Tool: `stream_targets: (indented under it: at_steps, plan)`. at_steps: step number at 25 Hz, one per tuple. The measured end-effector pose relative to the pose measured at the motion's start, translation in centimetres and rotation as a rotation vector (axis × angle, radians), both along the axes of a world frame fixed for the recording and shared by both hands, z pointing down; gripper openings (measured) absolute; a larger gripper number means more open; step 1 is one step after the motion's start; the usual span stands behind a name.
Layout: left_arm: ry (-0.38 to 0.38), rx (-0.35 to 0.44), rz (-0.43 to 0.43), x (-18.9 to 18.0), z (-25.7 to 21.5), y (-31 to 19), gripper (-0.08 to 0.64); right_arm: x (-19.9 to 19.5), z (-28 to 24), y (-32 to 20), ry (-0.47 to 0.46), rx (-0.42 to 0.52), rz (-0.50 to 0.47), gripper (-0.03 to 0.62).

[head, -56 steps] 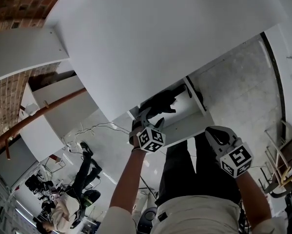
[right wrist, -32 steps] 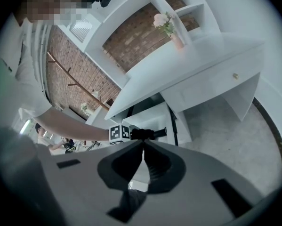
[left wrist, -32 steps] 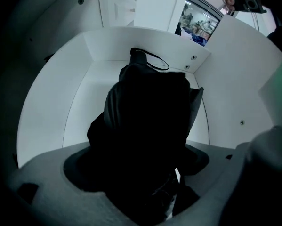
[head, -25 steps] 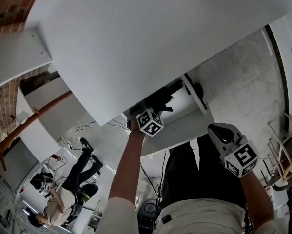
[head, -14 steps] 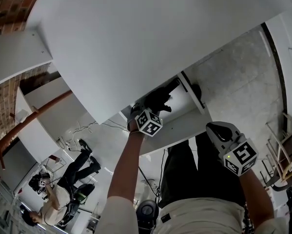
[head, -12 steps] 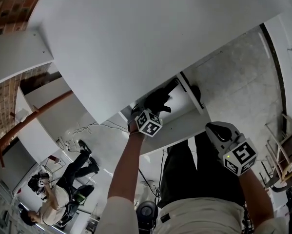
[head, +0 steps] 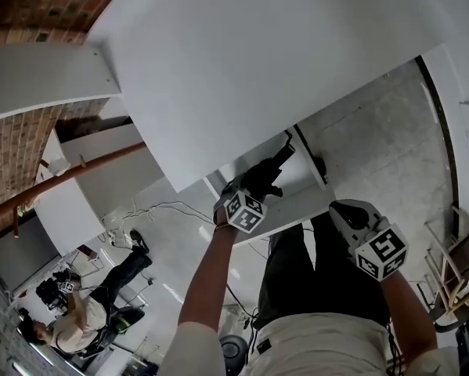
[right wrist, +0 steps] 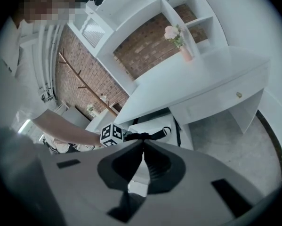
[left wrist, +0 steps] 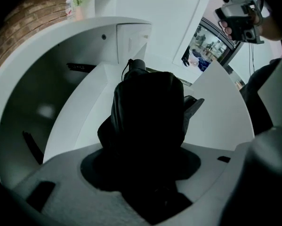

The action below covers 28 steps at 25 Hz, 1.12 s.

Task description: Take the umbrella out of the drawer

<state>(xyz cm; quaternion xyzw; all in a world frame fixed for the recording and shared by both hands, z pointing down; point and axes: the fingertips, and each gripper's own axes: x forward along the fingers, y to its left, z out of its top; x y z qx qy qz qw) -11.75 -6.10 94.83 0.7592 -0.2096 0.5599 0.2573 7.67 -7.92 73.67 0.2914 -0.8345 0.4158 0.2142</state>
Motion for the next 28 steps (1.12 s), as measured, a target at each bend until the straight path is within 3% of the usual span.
stream_targets:
  at_steps: [7, 13, 21, 28]
  plan:
    - [0.017, 0.038, -0.047, 0.6, -4.5, 0.4, 0.267, 0.7, -3.0, -0.2, 0.006, 0.048, -0.029, 0.032]
    - [0.057, 0.092, -0.138, 1.0, -9.6, 0.4, 0.267, 1.5, -5.5, -0.8, 0.025, 0.084, -0.06, 0.034]
    - [0.14, 0.223, -0.286, 1.1, -18.5, -0.4, 0.267, 1.9, -9.7, -2.1, 0.018, 0.13, -0.104, 0.034]
    - [0.214, 0.329, -0.42, -0.5, -24.0, -0.7, 0.267, -0.8, -12.8, -3.8, 0.013, 0.207, -0.145, 0.032]
